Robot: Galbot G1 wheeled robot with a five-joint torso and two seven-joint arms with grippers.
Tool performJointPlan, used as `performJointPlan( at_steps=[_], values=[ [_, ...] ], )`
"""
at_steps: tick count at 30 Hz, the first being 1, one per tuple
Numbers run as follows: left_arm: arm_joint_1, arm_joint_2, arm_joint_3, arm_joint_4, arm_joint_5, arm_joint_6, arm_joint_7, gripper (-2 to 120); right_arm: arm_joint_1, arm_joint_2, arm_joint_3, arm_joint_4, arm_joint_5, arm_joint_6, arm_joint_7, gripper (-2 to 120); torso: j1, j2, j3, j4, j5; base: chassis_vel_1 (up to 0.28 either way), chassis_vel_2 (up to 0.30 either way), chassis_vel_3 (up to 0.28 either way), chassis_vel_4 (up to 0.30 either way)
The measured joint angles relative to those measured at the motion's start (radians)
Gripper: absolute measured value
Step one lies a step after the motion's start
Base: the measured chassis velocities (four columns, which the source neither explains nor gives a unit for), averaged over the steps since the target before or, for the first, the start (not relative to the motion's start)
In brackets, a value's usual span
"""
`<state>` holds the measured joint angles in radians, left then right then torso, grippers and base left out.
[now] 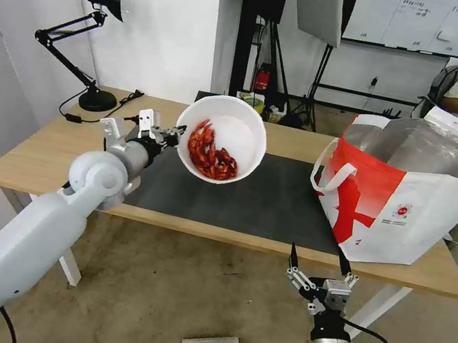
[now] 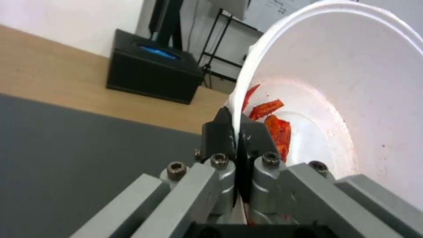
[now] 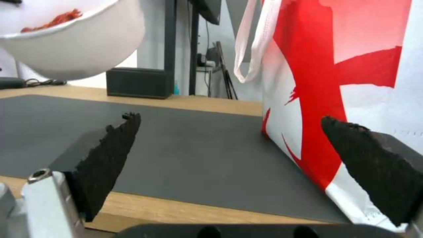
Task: Pick up the trash from the table and place it into the takeout bag.
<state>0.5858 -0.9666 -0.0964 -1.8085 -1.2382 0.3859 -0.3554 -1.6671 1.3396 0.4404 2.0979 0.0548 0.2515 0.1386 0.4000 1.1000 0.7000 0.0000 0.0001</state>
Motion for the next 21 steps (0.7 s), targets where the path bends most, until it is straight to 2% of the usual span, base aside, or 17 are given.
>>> performJointPlan(
  at_steps=[6, 11, 21],
  values=[
    [-0.067, -0.003, 0.040, 0.015, -0.020, 0.007, -0.009, 0, 0.000, 0.000, 0.000, 0.000, 0.000, 0.000, 0.000, 100, 0.000, 0.000, 0.000, 0.0000, -0.0002, 0.000, 0.000, 0.000, 0.000],
    [-0.165, -0.001, 0.104, 0.034, -0.062, 0.014, -0.026, 0, 0.000, 0.000, 0.000, 0.000, 0.000, 0.000, 0.000, 100, 0.000, 0.000, 0.000, -0.0001, 0.0001, 0.000, 0.000, 0.000, 0.000],
    [-0.377, -0.033, 0.281, 0.107, -0.157, 0.046, -0.058, 0, 0.000, 0.000, 0.000, 0.000, 0.000, 0.000, 0.000, 100, 0.000, 0.000, 0.000, -0.0003, 0.0001, 0.000, 0.000, 0.000, 0.000]
  ],
)
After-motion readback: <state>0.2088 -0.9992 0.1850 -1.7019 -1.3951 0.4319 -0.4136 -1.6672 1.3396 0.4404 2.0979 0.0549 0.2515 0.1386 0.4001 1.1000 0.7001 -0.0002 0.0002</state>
